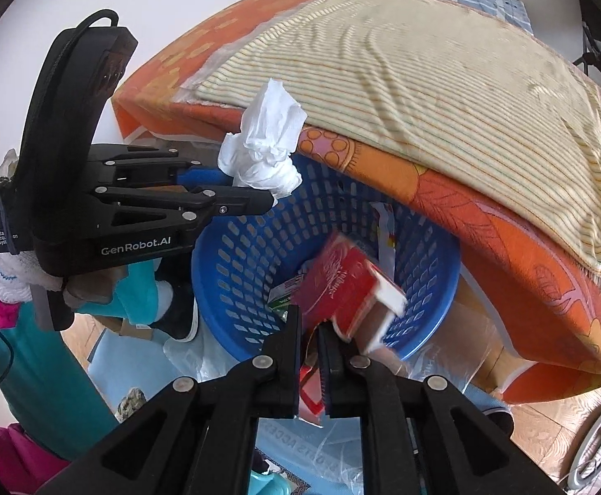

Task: Collect trash

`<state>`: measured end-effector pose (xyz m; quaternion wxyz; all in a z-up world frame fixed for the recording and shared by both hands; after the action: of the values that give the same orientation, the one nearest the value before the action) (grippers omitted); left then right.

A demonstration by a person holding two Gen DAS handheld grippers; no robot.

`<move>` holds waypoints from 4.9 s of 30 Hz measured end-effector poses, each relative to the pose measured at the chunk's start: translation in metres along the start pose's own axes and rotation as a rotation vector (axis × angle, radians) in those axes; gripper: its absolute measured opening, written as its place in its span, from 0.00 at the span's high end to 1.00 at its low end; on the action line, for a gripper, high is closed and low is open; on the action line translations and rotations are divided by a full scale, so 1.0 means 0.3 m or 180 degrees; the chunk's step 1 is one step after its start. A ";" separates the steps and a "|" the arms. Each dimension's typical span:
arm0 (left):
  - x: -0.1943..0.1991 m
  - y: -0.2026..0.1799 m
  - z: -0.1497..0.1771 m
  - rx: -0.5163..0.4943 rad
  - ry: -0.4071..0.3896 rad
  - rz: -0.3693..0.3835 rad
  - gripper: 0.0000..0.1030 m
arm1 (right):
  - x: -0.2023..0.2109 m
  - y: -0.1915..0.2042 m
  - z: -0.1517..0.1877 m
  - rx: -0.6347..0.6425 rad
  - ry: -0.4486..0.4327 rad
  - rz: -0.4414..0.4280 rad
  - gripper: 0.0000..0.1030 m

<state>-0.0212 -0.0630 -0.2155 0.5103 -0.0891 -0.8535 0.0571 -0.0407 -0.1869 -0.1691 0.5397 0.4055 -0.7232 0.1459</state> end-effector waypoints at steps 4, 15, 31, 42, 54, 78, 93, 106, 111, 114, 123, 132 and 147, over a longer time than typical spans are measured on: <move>-0.001 0.002 0.001 -0.0001 -0.0025 -0.0034 0.55 | -0.003 -0.003 -0.005 0.0007 -0.0010 0.0031 0.80; -0.001 0.034 0.003 0.0102 -0.0005 -0.0108 0.35 | 0.005 -0.013 -0.014 0.0027 -0.0091 0.0175 0.38; 0.051 0.069 -0.053 0.0329 -0.0144 -0.0226 0.25 | 0.033 -0.057 -0.033 -0.0102 -0.0240 0.0368 0.15; 0.114 0.085 -0.124 0.0511 -0.0273 -0.0228 0.24 | 0.085 -0.113 -0.077 -0.0299 -0.0422 0.0566 0.13; 0.222 0.045 -0.208 0.0486 -0.0611 -0.0190 0.20 | 0.211 -0.170 -0.152 -0.0605 -0.0911 0.0594 0.09; 0.423 -0.055 -0.331 0.0339 -0.1246 -0.0249 0.07 | 0.472 -0.233 -0.226 -0.1059 -0.1920 0.0510 0.00; 0.462 -0.075 -0.334 0.0272 -0.1397 -0.0339 0.01 | 0.482 -0.255 -0.229 -0.1184 -0.1975 0.0499 0.00; 0.465 -0.071 -0.336 0.0361 -0.1371 -0.0338 0.01 | 0.480 -0.271 -0.224 -0.1291 -0.1964 0.0440 0.00; 0.465 -0.070 -0.335 0.0366 -0.1372 -0.0331 0.01 | 0.477 -0.276 -0.220 -0.1325 -0.1955 0.0431 0.00; 0.465 -0.071 -0.335 0.0357 -0.1368 -0.0336 0.01 | 0.474 -0.277 -0.221 -0.1343 -0.1948 0.0426 0.00; 0.454 -0.064 -0.329 0.0363 -0.1345 -0.0327 0.01 | 0.458 -0.281 -0.218 -0.1372 -0.1888 0.0408 0.00; 0.454 -0.065 -0.329 0.0358 -0.1343 -0.0330 0.01 | 0.449 -0.291 -0.217 -0.1432 -0.1847 0.0371 0.00; 0.454 -0.065 -0.331 0.0361 -0.1342 -0.0326 0.01 | 0.441 -0.289 -0.216 -0.1453 -0.1813 0.0360 0.00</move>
<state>0.0012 -0.0529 -0.0476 0.3270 -0.0029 -0.9401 0.0964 0.0551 -0.2562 -0.0455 0.3843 0.2584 -0.8797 -0.1083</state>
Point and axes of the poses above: each gripper's, at about its wrist camera, not at the fingertips, and x roughly against the way its jaws point, y to its left, z to its underside, the point moved 5 cm from there along -x, roughly the way its jaws point, and after that the axes turned 1 degree about -y, right-handed, at the moved point
